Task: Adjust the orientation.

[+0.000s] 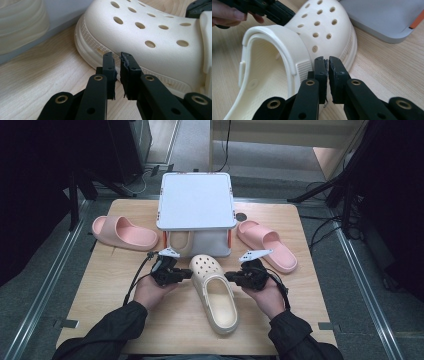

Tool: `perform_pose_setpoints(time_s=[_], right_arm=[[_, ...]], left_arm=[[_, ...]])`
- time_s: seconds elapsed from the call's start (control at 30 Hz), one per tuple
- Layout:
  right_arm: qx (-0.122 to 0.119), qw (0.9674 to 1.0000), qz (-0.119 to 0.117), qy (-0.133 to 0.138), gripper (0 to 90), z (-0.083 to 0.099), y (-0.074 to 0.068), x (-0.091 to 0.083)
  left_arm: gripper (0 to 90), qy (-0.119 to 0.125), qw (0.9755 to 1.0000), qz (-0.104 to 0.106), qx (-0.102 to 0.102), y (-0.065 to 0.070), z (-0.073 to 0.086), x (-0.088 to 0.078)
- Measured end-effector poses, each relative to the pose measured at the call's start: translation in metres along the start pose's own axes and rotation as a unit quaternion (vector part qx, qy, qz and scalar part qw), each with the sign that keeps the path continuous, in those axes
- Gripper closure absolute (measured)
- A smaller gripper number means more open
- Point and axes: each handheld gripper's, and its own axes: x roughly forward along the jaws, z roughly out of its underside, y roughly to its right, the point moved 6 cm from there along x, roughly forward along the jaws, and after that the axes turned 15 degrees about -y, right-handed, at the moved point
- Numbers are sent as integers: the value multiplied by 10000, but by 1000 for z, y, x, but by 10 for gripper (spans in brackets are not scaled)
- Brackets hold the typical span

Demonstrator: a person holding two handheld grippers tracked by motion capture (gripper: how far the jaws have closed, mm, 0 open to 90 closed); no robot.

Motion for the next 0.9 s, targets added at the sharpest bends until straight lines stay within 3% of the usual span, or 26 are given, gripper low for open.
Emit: perform_pose_setpoints(time_s=[0.33, 0.43, 0.57, 0.77, 0.9], right_arm=[[59, 9999, 100, 40, 861, 7, -8, -2], [99, 9997, 174, 117, 810, 6, -8, -4], [147, 9989, 188, 409, 774, 3, -10, -15], [197, 9983, 188, 508, 738, 3, -14, -25], [186, 9974, 167, 672, 735, 3, -20, -33]], left_arm=[[816, -30, 9999, 105, 37, -2, -9, 5], [797, -30, 9999, 132, 9, -4, -10, 4], [795, 46, 9997, 242, -78, -5, -11, -8], [820, 23, 9993, 357, -88, -3, -9, -20], [828, 49, 9996, 286, 31, -1, -11, -30]])
